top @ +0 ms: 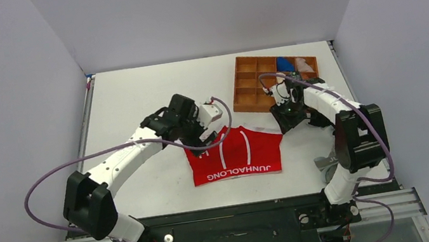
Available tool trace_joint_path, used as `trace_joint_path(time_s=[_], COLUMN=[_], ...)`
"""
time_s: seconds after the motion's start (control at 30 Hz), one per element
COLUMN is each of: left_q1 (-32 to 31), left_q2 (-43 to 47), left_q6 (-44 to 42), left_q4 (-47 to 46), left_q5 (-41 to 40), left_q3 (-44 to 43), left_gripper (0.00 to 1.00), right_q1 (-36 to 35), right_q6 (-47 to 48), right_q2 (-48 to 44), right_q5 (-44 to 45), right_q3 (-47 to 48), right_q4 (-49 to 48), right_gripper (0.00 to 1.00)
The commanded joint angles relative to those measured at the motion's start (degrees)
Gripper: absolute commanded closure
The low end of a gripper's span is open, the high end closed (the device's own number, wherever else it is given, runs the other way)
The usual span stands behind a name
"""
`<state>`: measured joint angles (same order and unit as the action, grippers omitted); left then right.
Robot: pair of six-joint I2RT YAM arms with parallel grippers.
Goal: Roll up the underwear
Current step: Flatten out the underwear at the center of the board, then fold the underwear at the center of the board.
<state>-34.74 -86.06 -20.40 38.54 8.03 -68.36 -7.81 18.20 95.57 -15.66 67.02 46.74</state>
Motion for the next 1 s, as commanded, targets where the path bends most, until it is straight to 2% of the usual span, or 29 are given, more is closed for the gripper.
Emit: trace_joint_path(time_s=[0.0,0.23,0.43,0.47,0.7,0.83,0.97], left_q1=[-7.3,-23.4,-33.7,-35.4,-38.6,-39.6,-39.7], left_q2=[0.3,-8.5,-21.2,-23.7,-39.3,-44.6,-45.6], left_q6=[-2.6,-4.0,-0.6,-0.4,1.9,2.5,3.5], left_q4=[-4.0,-7.6,-5.9,-5.4,4.9,7.1,4.7], left_q5=[-5.8,-11.2,-16.1,-17.4,-18.8,-18.5,-18.6], left_q3=[-0.3,-5.8,-19.3,-20.9,-43.4,-48.1,-46.1], left_gripper=[0.02,0.01,0.00,0.04,0.15,0.21,0.25], right_q1=[0.1,1.7,3.6,3.9,5.6,5.5,5.6], right_q6=[-1.4,-2.8,-3.3,-3.3,-2.8,-2.9,-2.5], right_q2=[3.3,8.7,10.4,10.4,11.4,12.1,12.3], right_q5=[0.3,-4.4,-8.4,-8.9,-12.7,-13.5,-13.7], right_q3=[0.7,2.6,3.5,3.5,4.3,5.0,5.3], right_q4=[-1.2,-1.0,-0.9,-0.9,0.2,0.5,0.7], right_gripper=[0.57,0.58,0.59,0.59,0.60,0.60,0.60])
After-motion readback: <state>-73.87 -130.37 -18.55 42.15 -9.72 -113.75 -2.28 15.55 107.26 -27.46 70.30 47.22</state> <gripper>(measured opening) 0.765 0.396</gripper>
